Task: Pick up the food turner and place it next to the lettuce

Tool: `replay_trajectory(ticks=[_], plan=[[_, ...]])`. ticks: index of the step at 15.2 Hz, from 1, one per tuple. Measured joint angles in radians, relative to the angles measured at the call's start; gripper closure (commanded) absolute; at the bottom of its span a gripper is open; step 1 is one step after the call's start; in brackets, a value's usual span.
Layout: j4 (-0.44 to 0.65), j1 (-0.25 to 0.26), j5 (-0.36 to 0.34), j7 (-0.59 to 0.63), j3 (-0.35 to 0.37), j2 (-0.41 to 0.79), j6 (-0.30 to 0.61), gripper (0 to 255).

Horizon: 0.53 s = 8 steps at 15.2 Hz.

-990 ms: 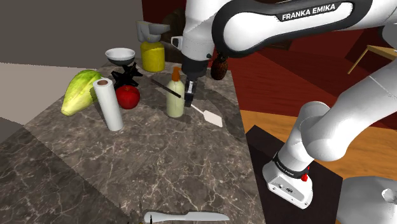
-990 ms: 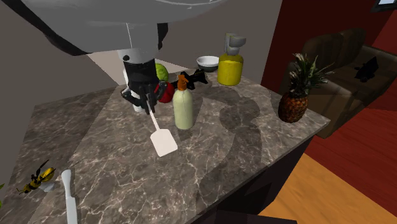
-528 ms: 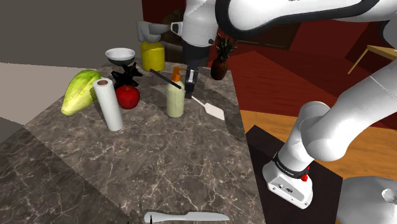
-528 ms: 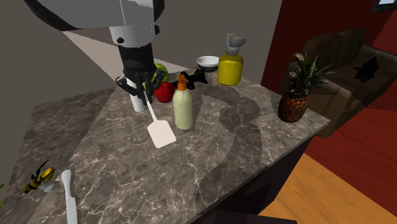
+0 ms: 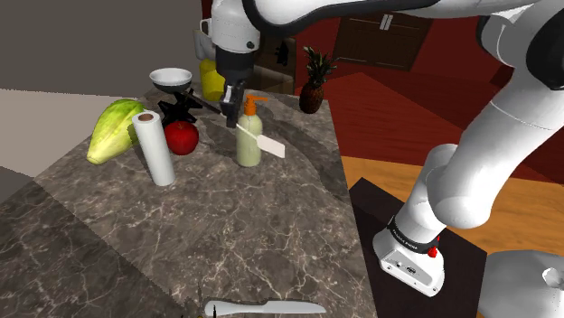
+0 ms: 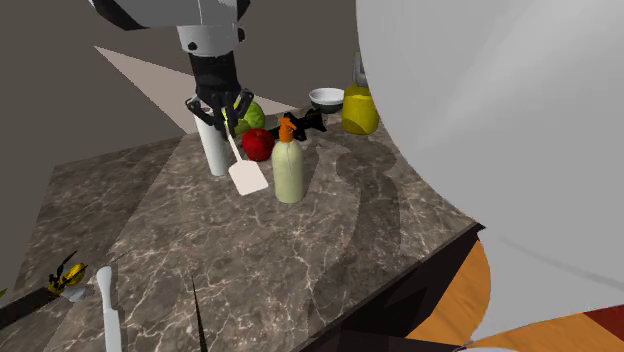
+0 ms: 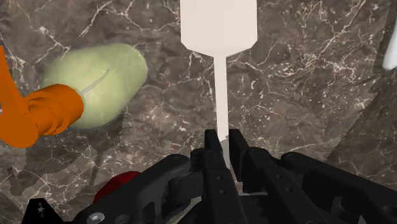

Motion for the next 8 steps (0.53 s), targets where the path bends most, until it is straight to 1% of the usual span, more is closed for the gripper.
replay_trajectory(ticks=[1, 4, 8], plan=[[0.041, 0.001, -0.009, 0.006, 0.003, 0.035, -0.007, 255], [0.21, 0.002, -0.047, 0.016, 0.005, 0.173, -0.043, 255], [0.443, 0.026, -0.095, 0.038, 0.007, 0.357, -0.097, 255]])
